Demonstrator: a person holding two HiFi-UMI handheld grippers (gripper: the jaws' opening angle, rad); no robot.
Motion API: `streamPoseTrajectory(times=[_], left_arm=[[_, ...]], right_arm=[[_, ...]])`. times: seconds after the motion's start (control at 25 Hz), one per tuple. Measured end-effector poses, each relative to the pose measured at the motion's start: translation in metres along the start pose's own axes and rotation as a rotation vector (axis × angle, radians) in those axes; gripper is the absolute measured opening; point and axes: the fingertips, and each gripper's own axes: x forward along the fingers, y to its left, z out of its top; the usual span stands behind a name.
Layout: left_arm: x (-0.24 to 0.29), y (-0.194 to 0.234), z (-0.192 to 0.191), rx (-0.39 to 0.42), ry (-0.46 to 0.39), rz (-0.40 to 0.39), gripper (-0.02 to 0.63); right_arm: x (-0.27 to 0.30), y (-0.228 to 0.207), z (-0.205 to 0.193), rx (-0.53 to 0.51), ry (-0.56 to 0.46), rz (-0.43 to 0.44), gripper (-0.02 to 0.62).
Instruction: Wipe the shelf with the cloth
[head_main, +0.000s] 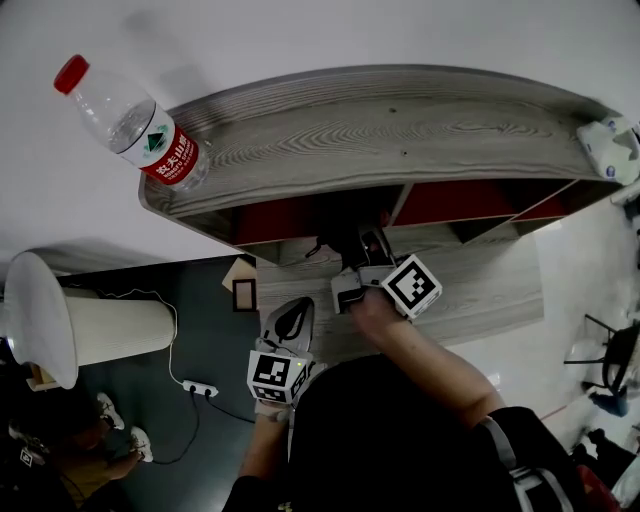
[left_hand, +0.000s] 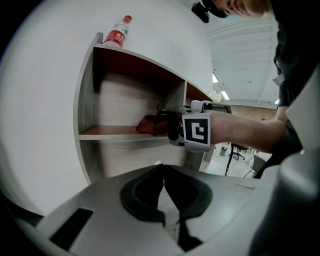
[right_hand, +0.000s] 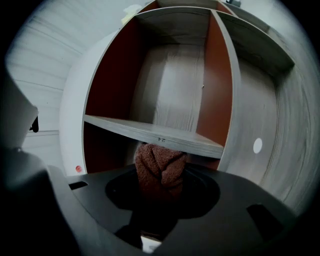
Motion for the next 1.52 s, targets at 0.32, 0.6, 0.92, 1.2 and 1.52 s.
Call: streamPoseTrajectory(times=[0.32, 0.6, 0.92, 1.2, 1.52], left_arm=[[-0.009, 0.004, 0.001, -0.007, -0.008, 0.026, 0.009], [-0.016, 0.006, -0.005, -0.011, -0.005, 0.032, 0.009], [-0.017, 0.003, -0.006, -0.013, -0.002, 0.022, 0.009], [-0.016, 0.009, -0.005, -0.018, -0.003, 0.03, 0.009], [-0.018, 0.019, -0.007, -0.029, 0.003, 0.051, 0.009]], right_arm=[[-0.001, 0.007, 0.008, 0.181, -0.074, 0.036, 0.137], [-0.008, 0.049, 0.015, 0.111, -0.102, 0.163, 0.133], [-0.011, 0.106, 0.027, 0.059, -0.135, 0.306, 0.133], [0.005, 0.12, 0.035, 0.008, -0.161, 0.353, 0.13], [0.034, 0.111, 0.045, -0.003, -0.186, 0.326, 0.132]])
